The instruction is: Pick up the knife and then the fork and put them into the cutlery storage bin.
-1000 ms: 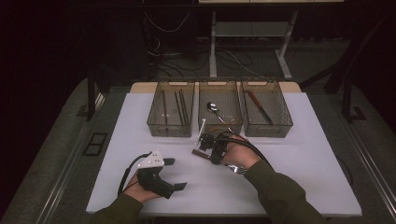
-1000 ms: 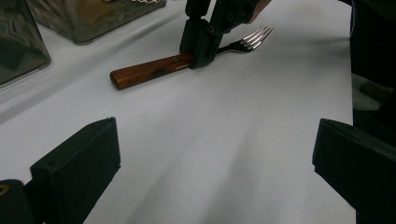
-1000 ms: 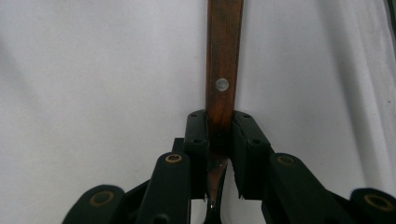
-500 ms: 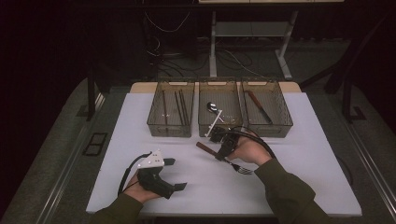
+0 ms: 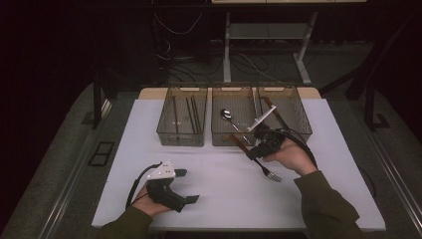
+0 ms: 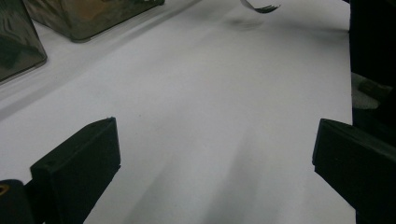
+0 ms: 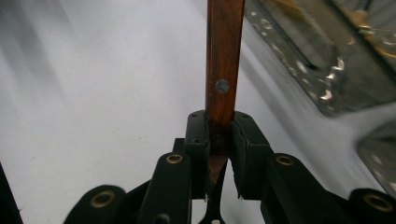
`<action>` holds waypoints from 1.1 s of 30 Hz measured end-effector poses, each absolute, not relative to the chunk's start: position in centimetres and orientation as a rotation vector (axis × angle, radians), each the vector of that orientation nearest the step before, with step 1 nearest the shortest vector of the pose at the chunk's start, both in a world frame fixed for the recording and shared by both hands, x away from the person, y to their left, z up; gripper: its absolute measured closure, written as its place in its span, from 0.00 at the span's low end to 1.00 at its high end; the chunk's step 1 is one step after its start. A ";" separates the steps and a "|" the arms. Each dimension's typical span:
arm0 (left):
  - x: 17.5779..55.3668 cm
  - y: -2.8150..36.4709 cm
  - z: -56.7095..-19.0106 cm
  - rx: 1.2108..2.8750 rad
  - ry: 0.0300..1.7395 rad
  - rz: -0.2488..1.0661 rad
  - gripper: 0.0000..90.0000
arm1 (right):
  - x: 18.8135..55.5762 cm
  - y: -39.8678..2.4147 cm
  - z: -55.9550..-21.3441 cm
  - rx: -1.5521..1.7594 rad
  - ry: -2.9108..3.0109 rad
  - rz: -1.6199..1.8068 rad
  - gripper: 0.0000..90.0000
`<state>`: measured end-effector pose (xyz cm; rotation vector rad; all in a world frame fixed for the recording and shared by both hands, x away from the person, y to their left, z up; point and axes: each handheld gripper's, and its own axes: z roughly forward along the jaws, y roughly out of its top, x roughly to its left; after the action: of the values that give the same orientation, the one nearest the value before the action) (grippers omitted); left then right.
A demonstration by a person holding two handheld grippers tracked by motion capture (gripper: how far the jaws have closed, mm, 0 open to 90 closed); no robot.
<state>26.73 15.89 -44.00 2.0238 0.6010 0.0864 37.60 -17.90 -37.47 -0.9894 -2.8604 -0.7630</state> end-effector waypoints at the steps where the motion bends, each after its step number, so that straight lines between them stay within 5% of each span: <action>1: 26.7 15.9 -44.0 2.024 0.602 0.085 0.00 | 37.6 -18.3 -37.4 -1.004 -2.855 -0.778 0.87; 33: 26.8 15.9 -44.0 2.021 0.602 0.077 0.00 | 39.5 -27.6 -32.5 -1.331 -2.769 -1.212 0.86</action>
<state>26.76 15.88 -44.04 2.0205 0.6016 0.0766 39.45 -27.57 -32.46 -1.3313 -2.7688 -1.2116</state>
